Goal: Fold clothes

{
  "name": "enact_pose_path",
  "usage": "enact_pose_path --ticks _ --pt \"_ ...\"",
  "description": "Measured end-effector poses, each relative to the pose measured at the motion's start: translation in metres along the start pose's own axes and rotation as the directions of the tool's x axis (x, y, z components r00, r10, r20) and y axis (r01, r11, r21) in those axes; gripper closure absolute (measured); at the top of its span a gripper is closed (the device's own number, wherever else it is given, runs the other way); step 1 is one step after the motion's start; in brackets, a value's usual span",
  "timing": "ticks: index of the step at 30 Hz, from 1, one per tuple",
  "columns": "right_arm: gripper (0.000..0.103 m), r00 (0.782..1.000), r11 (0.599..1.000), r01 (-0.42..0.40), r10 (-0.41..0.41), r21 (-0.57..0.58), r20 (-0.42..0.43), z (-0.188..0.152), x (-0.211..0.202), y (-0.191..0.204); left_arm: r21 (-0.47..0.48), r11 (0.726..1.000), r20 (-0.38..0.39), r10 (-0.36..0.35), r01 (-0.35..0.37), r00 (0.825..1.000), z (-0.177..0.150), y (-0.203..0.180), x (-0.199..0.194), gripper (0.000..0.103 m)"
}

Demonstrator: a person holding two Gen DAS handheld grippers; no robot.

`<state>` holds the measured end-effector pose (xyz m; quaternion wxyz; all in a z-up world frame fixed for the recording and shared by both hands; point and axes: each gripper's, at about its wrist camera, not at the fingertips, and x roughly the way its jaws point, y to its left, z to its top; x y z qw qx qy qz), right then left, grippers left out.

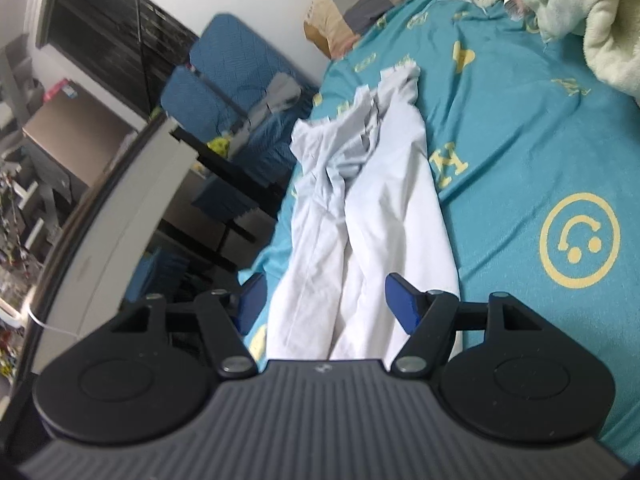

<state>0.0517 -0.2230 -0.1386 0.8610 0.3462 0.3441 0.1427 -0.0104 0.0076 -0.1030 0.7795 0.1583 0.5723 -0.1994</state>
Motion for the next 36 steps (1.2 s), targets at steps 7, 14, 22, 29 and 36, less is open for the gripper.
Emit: enact_pose_path --ticks 7,14,22,29,36 --pt "0.034 0.963 0.964 0.231 -0.246 -0.133 -0.111 -0.006 0.018 -0.002 -0.235 0.97 0.213 -0.006 0.057 0.977 -0.004 0.058 -0.021 0.035" --pt "0.034 0.943 0.959 0.258 -0.277 -0.119 -0.187 -0.016 0.022 -0.014 -0.37 0.929 0.165 0.06 0.005 0.985 0.004 0.09 0.011 0.025" --pt "0.034 0.9 0.952 0.27 -0.302 -0.143 -0.315 -0.036 0.036 -0.016 -0.363 0.932 0.145 0.044 0.012 0.988 -0.001 0.093 0.026 0.023" --pt "0.034 0.871 0.969 0.239 -0.245 -0.07 -0.425 -0.045 0.027 -0.016 -0.355 0.934 0.066 -0.026 0.047 0.998 -0.006 0.092 0.047 0.023" --pt "0.034 0.787 0.952 0.212 -0.299 -0.219 -0.539 -0.077 0.032 0.014 -0.333 0.938 0.003 -0.094 0.09 0.996 -0.012 0.09 0.066 0.016"
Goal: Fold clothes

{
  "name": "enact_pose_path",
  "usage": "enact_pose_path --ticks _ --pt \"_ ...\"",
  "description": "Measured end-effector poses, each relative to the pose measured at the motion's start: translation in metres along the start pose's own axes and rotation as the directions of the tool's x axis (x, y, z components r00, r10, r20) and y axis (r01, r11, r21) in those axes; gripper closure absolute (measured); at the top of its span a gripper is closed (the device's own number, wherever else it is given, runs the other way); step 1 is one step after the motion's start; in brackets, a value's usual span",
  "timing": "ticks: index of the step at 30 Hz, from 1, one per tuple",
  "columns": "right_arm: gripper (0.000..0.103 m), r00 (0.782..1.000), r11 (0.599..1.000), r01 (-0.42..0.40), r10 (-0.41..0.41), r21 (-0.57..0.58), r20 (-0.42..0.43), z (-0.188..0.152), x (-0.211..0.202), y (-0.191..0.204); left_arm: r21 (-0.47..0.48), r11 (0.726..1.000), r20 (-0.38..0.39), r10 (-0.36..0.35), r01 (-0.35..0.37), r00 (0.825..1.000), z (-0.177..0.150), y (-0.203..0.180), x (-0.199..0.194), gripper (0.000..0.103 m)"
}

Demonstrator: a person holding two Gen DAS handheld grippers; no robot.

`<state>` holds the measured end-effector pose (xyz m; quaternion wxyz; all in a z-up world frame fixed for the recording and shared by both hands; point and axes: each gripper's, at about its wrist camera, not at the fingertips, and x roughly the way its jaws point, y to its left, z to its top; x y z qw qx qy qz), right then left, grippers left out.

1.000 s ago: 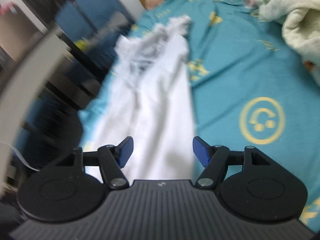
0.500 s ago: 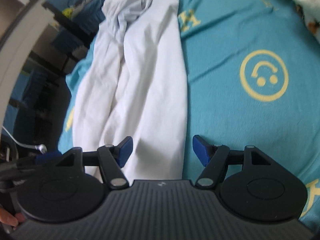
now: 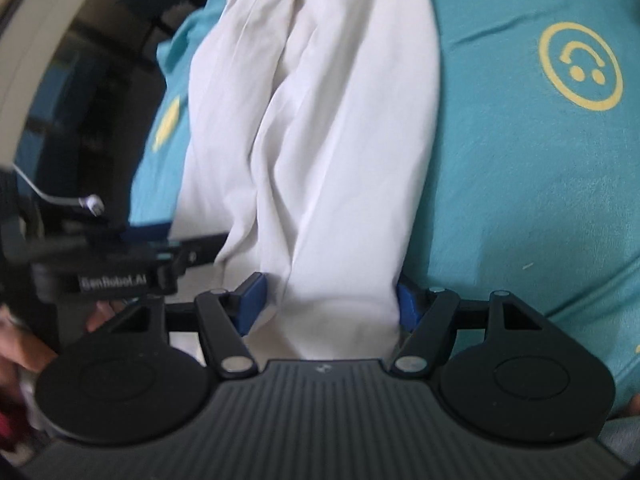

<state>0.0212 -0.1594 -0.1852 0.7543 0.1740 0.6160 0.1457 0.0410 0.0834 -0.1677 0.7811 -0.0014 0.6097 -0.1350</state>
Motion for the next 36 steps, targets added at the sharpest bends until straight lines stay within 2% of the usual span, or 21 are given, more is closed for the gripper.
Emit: enact_pose_path --ticks 4,6,9,10,11,12,13,15,16,17,20,22,24,27,29,32,36 --pt "0.035 0.999 0.998 0.023 -0.025 -0.063 -0.032 -0.014 0.001 0.013 -0.023 0.999 -0.06 -0.042 0.04 0.997 -0.006 0.004 -0.003 0.016" --pt "0.04 0.999 0.994 0.032 -0.036 -0.104 -0.041 -0.022 0.0 0.019 -0.03 0.998 -0.107 -0.055 0.052 0.993 -0.011 0.005 -0.005 0.019" --pt "0.064 0.997 0.987 0.059 -0.065 -0.148 -0.032 -0.026 0.0 0.026 -0.03 0.997 -0.185 -0.081 0.076 0.979 -0.019 0.001 -0.003 0.022" --pt "0.077 0.997 0.985 0.063 -0.069 -0.159 -0.032 -0.028 0.0 0.028 -0.026 0.996 -0.212 -0.086 0.082 0.974 -0.021 -0.001 -0.001 0.023" --pt "0.084 0.997 0.983 0.067 -0.074 -0.171 -0.032 -0.031 -0.001 0.029 -0.005 0.997 -0.22 -0.079 0.08 0.972 -0.023 -0.005 -0.001 0.032" --pt "0.086 0.997 0.98 0.07 -0.077 -0.187 -0.029 -0.032 -0.002 0.032 0.017 0.997 -0.228 -0.073 0.078 0.971 -0.025 -0.01 -0.001 0.041" --pt "0.09 0.998 0.979 0.065 -0.069 -0.194 -0.012 -0.034 -0.006 0.032 0.042 0.997 -0.227 -0.061 0.072 0.972 -0.026 -0.015 -0.002 0.045" --pt "0.092 0.998 0.977 0.056 -0.053 -0.206 0.021 -0.036 -0.016 0.033 0.075 0.994 -0.223 -0.059 0.077 0.973 -0.029 -0.022 -0.007 0.069" --pt "0.093 0.998 0.979 0.044 -0.036 -0.199 0.045 -0.036 -0.022 0.033 0.084 0.993 -0.219 -0.067 0.088 0.973 -0.03 -0.025 -0.011 0.075" --pt "0.093 0.997 0.981 0.031 -0.018 -0.191 0.07 -0.035 -0.029 0.033 0.093 0.991 -0.215 -0.076 0.098 0.974 -0.031 -0.027 -0.014 0.087" --pt "0.093 0.991 0.989 -0.024 0.043 -0.144 0.128 -0.033 -0.051 0.024 0.053 0.989 -0.15 -0.13 0.14 0.98 -0.032 -0.019 -0.037 0.097" --pt "0.093 0.981 0.991 -0.049 0.071 -0.124 0.18 -0.029 -0.068 0.021 0.005 0.983 -0.085 -0.18 0.181 0.98 -0.031 -0.011 -0.056 0.098" --pt "0.093 0.967 0.991 -0.082 0.106 -0.109 0.233 -0.022 -0.088 0.02 -0.027 0.972 -0.008 -0.236 0.235 0.972 -0.03 -0.005 -0.083 0.098" --pt "0.093 0.937 0.988 -0.116 0.144 -0.106 0.319 -0.011 -0.12 0.026 -0.06 0.95 0.111 -0.3 0.308 0.947 -0.023 0.001 -0.127 0.098" --pt "0.093 0.915 0.984 -0.135 0.169 -0.117 0.365 -0.001 -0.147 0.03 -0.055 0.941 0.187 -0.32 0.335 0.929 0.0 0.0 -0.16 0.098" --pt "0.093 0.88 0.979 -0.153 0.197 -0.135 0.432 0.012 -0.186 0.04 -0.036 0.939 0.288 -0.318 0.342 0.903 0.02 -0.008 -0.209 0.099" --pt "0.093 0.844 0.977 -0.138 0.201 -0.162 0.497 0.019 -0.224 0.058 -0.011 0.937 0.376 -0.32 0.35 0.869 0.033 -0.029 -0.259 0.099"
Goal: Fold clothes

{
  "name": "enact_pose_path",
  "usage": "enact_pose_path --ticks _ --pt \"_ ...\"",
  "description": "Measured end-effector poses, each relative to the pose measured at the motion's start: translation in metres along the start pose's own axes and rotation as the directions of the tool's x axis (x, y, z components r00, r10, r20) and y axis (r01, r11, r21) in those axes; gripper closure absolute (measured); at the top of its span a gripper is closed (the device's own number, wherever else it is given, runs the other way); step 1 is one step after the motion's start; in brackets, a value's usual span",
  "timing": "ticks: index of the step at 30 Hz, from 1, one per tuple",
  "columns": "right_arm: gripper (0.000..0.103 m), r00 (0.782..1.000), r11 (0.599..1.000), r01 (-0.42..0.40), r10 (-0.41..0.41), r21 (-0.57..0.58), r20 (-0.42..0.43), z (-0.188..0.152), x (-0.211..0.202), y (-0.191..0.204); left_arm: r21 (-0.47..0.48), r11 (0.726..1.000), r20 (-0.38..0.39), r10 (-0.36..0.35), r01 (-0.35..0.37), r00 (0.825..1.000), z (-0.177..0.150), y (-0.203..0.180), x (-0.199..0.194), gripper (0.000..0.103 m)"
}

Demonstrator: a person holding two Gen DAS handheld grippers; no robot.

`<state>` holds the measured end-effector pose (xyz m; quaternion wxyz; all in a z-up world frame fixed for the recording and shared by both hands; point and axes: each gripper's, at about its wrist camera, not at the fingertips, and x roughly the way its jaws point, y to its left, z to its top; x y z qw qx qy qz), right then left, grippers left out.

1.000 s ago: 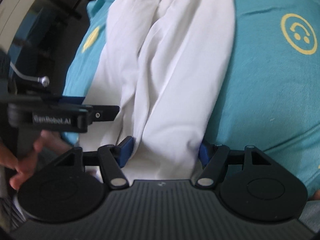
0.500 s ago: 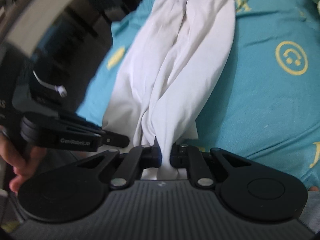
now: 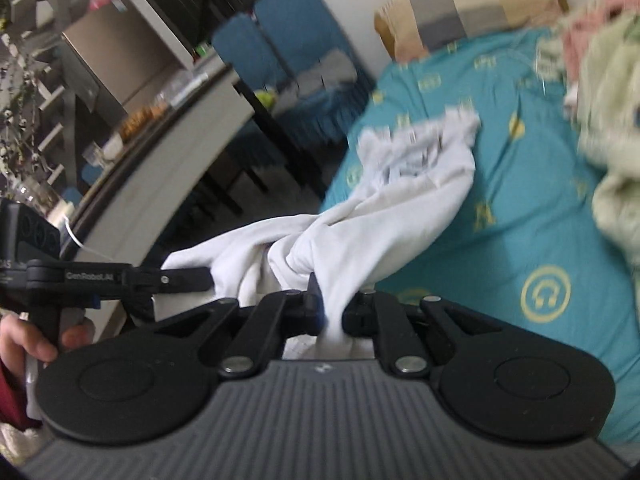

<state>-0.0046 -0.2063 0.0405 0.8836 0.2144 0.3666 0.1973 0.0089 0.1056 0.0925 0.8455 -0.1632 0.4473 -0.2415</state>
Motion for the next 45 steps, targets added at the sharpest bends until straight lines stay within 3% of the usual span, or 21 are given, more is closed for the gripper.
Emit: enact_pose_path --ticks 5,14,18,21,24,30,39,45 --pt "0.093 0.999 1.0 -0.018 0.018 -0.005 0.027 -0.02 -0.026 0.001 0.007 0.999 0.006 -0.036 0.036 0.999 -0.03 -0.022 -0.033 0.099" --pt "0.093 0.994 0.999 -0.048 0.046 -0.018 -0.101 -0.138 -0.073 -0.014 0.044 0.999 -0.188 -0.02 0.029 0.982 -0.184 0.003 -0.022 0.099" --pt "0.093 0.994 0.998 -0.052 0.049 -0.023 -0.1 -0.149 -0.075 -0.011 0.05 0.997 -0.195 -0.044 0.054 0.98 -0.201 0.009 -0.021 0.099" --pt "0.093 0.997 0.998 -0.044 0.041 -0.04 -0.068 -0.138 -0.07 -0.007 0.071 0.996 -0.135 -0.045 0.055 0.99 -0.179 0.003 -0.02 0.099" --pt "0.093 1.0 0.997 -0.01 0.009 -0.076 -0.015 -0.109 -0.06 -0.004 0.083 0.995 -0.078 -0.047 0.054 0.996 -0.136 -0.004 -0.015 0.098" --pt "0.093 0.999 1.0 0.014 -0.013 -0.027 0.038 -0.042 -0.013 -0.026 0.075 0.997 0.033 -0.014 0.011 0.999 -0.046 0.001 0.023 0.097" --pt "0.092 0.996 0.994 0.093 -0.093 0.062 -0.002 0.021 0.103 -0.095 0.051 0.995 0.053 0.084 -0.086 0.995 0.035 0.059 0.155 0.096" --pt "0.092 0.985 0.979 0.172 -0.168 0.108 -0.045 0.026 0.18 -0.146 0.011 0.989 0.002 0.149 -0.149 0.989 0.049 0.103 0.248 0.095"
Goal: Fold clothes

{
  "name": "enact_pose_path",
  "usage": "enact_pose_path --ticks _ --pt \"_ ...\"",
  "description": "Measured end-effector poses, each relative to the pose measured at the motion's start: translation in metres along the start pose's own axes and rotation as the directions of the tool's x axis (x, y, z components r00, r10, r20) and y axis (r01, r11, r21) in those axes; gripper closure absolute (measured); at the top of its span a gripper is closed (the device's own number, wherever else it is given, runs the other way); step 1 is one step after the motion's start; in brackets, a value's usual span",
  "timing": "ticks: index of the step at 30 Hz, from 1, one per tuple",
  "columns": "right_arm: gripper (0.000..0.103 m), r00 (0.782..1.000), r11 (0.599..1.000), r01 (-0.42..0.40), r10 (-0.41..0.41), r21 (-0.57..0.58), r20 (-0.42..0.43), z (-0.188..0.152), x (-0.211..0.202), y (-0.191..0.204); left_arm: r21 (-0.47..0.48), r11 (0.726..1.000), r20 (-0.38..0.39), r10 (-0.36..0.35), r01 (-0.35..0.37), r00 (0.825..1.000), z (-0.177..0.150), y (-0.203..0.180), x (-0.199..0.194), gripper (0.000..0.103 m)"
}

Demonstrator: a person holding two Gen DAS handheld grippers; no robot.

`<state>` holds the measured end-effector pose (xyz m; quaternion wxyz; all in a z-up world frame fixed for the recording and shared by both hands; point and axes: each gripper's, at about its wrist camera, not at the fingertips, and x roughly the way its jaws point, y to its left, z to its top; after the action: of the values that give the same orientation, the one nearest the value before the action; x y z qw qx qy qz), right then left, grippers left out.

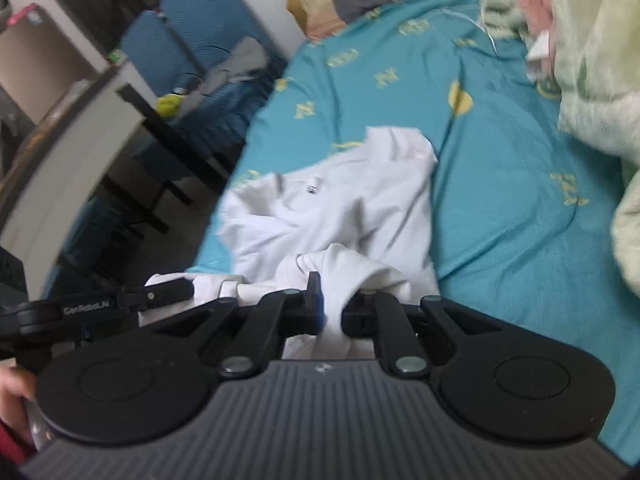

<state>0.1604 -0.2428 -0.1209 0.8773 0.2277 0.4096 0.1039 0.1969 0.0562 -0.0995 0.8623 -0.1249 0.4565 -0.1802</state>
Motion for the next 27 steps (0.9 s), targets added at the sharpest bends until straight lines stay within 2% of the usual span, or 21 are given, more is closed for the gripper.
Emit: enact_pose_path --ticks 5,8,10,13,14,15,17,18,19,20,22,27 --pt "0.092 0.998 0.999 0.046 -0.047 -0.024 -0.028 -0.008 0.035 -0.01 0.041 0.998 -0.038 0.04 -0.038 0.999 -0.014 0.007 0.036 0.095" --pt "0.092 0.996 0.993 0.077 -0.08 -0.087 -0.034 -0.011 0.043 -0.006 0.062 0.997 -0.051 0.041 -0.038 0.998 -0.014 0.004 0.041 0.093" --pt "0.092 0.995 0.991 0.084 -0.088 -0.105 -0.034 -0.012 0.043 -0.003 0.063 0.997 -0.049 0.044 -0.04 0.998 -0.016 0.002 0.037 0.087" --pt "0.09 0.996 0.989 0.081 -0.086 -0.12 -0.036 -0.013 0.037 0.0 0.058 0.997 -0.04 0.05 -0.047 0.998 -0.019 -0.003 0.024 0.065" --pt "0.089 0.996 0.989 0.081 -0.085 -0.12 -0.033 -0.013 0.032 0.001 0.057 0.997 -0.023 0.058 -0.056 0.998 -0.021 -0.006 0.016 0.052" --pt "0.085 0.997 0.991 0.073 -0.076 -0.112 -0.026 -0.014 0.026 0.002 0.056 0.996 -0.006 0.066 -0.065 0.998 -0.023 -0.008 0.008 0.043" --pt "0.06 0.999 0.994 0.051 -0.052 -0.098 -0.008 -0.018 0.012 0.004 0.059 0.995 0.033 0.073 -0.075 0.997 -0.028 -0.014 -0.01 0.033" --pt "0.052 0.999 0.995 0.041 -0.04 -0.096 0.009 -0.02 0.004 0.005 0.062 0.995 0.053 0.074 -0.077 0.996 -0.031 -0.017 -0.02 0.027" --pt "0.036 0.999 0.994 0.039 -0.036 -0.097 0.035 -0.024 -0.005 0.007 0.066 0.995 0.073 0.074 -0.078 0.995 -0.034 -0.021 -0.029 0.024" --pt "0.027 0.997 0.994 0.045 -0.038 -0.103 0.068 -0.028 -0.015 0.01 0.069 0.994 0.093 0.074 -0.08 0.993 -0.037 -0.024 -0.039 0.019" --pt "0.022 0.992 0.992 0.05 -0.035 -0.117 0.121 -0.033 -0.034 0.016 0.084 0.993 0.126 0.076 -0.087 0.989 -0.044 -0.031 -0.057 0.018" --pt "0.022 0.978 0.992 0.048 -0.023 -0.116 0.205 -0.049 -0.076 0.025 0.119 0.986 0.202 0.089 -0.115 0.975 -0.07 -0.046 -0.096 0.003"
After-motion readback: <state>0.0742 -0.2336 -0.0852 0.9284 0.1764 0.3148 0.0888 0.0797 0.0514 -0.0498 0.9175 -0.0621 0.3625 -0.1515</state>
